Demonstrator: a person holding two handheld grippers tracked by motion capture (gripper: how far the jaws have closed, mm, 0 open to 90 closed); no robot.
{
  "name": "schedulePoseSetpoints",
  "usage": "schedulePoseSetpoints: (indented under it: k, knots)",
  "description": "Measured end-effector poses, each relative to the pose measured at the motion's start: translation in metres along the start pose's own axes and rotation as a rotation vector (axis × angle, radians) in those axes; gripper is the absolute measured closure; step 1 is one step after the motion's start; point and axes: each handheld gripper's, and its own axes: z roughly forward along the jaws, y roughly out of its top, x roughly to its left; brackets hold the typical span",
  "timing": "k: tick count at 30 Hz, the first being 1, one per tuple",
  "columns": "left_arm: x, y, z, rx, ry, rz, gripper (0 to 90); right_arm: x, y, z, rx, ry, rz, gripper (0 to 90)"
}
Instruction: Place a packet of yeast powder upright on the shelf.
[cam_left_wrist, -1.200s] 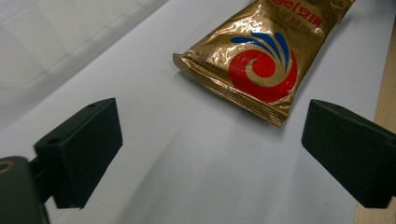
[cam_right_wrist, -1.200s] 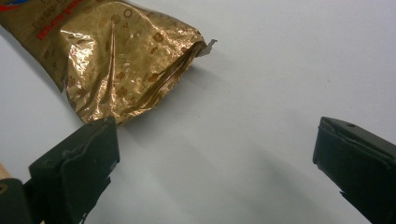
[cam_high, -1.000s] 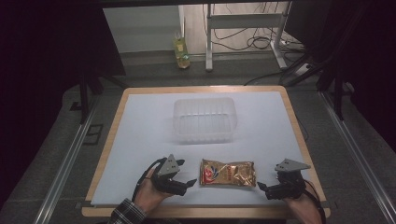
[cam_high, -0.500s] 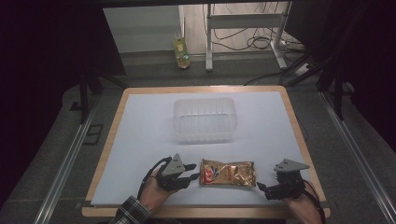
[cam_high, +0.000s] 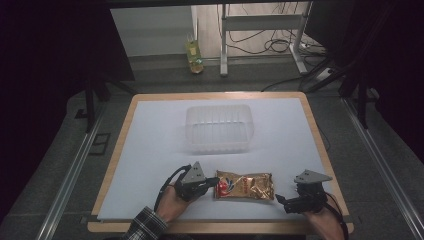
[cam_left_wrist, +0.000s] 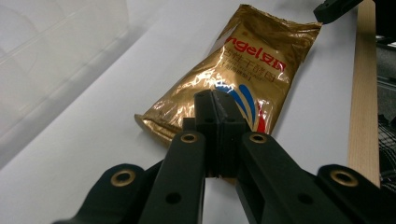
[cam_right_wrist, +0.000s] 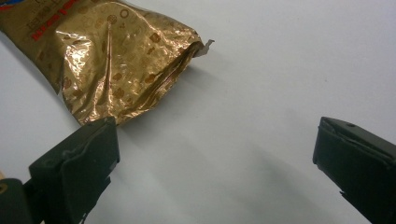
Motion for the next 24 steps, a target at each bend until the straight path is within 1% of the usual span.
schedulePoseSetpoints:
  k: [4, 5, 7, 8, 10, 16, 18, 21, 24]
  knots:
    - [0.000, 0.003, 0.009, -0.003, -0.027, 0.000, 89.4, 0.000, 0.000, 0.000, 0.001, -0.001, 0.000, 0.5]
    - [0.000, 0.003, 0.009, -0.003, -0.027, 0.000, 89.4, 0.000, 0.000, 0.000, 0.001, -0.004, 0.001, 0.5]
    - [-0.001, 0.005, 0.018, 0.012, -0.043, 0.013, 89.4, 0.000, 0.000, 0.000, 0.000, -0.004, 0.004, 0.5]
    - [-0.001, 0.005, 0.018, 0.012, -0.043, 0.013, 89.4, 0.000, 0.000, 0.000, 0.000, -0.004, 0.004, 0.5]
    - [-0.003, 0.006, 0.024, 0.023, -0.047, 0.023, 89.4, 0.000, 0.000, 0.000, 0.001, -0.005, 0.007, 0.5]
    - [-0.003, 0.004, 0.034, 0.034, -0.020, 0.046, 89.4, 0.000, 0.000, 0.000, 0.002, -0.010, 0.005, 0.4]
    - [-0.002, 0.004, 0.036, 0.031, -0.016, 0.043, 89.4, 0.000, 0.000, 0.001, 0.003, -0.009, 0.007, 0.4]
    - [-0.001, 0.003, 0.037, 0.041, -0.014, 0.042, 89.5, 0.000, 0.000, 0.001, 0.006, -0.008, 0.009, 0.4]
    - [-0.002, 0.003, 0.036, 0.063, 0.003, 0.066, 89.6, 0.000, 0.000, 0.001, 0.005, -0.006, 0.008, 0.4]
